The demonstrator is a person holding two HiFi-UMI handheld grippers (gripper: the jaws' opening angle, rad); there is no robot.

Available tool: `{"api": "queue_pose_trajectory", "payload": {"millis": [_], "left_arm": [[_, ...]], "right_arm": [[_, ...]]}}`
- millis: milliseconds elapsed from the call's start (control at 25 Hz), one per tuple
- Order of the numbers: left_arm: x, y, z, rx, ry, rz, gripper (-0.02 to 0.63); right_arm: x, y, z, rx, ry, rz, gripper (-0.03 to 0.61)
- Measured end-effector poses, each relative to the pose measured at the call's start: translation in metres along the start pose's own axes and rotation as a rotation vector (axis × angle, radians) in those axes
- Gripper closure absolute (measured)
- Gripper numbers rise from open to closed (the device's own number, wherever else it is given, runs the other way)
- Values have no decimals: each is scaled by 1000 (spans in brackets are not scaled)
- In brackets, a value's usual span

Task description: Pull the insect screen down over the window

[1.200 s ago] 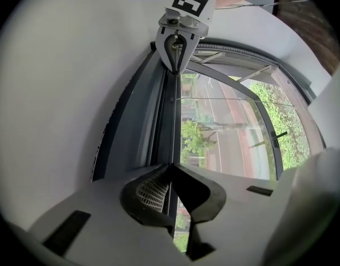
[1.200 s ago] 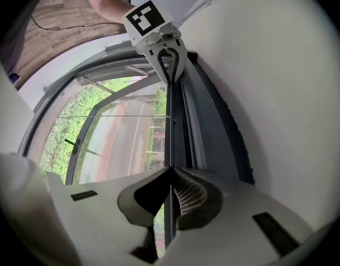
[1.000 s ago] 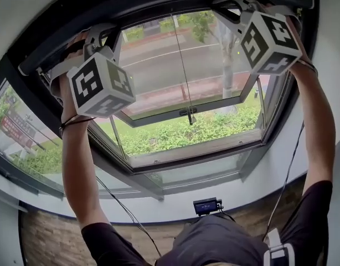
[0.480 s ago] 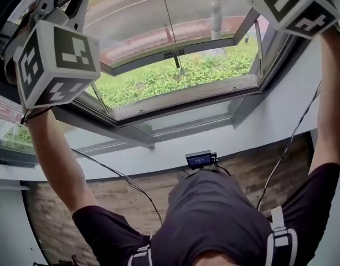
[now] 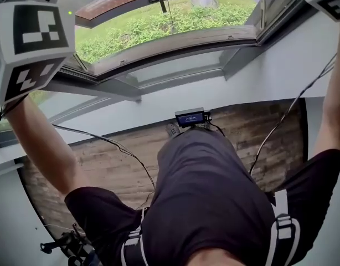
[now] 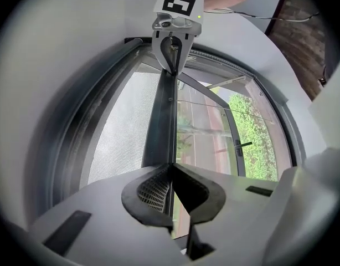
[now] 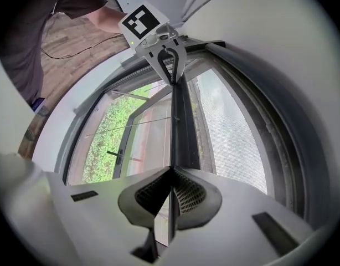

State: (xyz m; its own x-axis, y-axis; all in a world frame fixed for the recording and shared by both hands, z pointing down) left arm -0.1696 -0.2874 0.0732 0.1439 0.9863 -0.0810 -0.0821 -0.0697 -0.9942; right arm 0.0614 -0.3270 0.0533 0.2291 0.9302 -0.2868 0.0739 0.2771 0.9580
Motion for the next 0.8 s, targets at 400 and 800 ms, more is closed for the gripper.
{"api": "queue_pose_trajectory", "payload": {"millis": [400, 800], "left_arm": [[-9, -61, 6, 8, -17, 142, 592], [-28, -102, 7, 3, -7, 226, 592]], "right_arm": [[-22, 56, 5, -3, -8, -118, 557], [-50, 90, 10, -25, 14, -196, 558]]}}
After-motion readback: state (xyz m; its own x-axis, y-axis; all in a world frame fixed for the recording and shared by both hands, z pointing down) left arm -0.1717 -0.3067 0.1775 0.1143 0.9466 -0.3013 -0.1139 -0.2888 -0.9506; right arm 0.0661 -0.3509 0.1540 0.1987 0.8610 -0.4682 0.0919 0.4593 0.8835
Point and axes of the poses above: the fingertips, and each gripper's own axes: x backward along the fingers, y to its left, z out of its underside, the point moved 10 cm from there along x, backward along the fingers, and after that the axes turned 13 degrees about y, right-handed, at the moved point
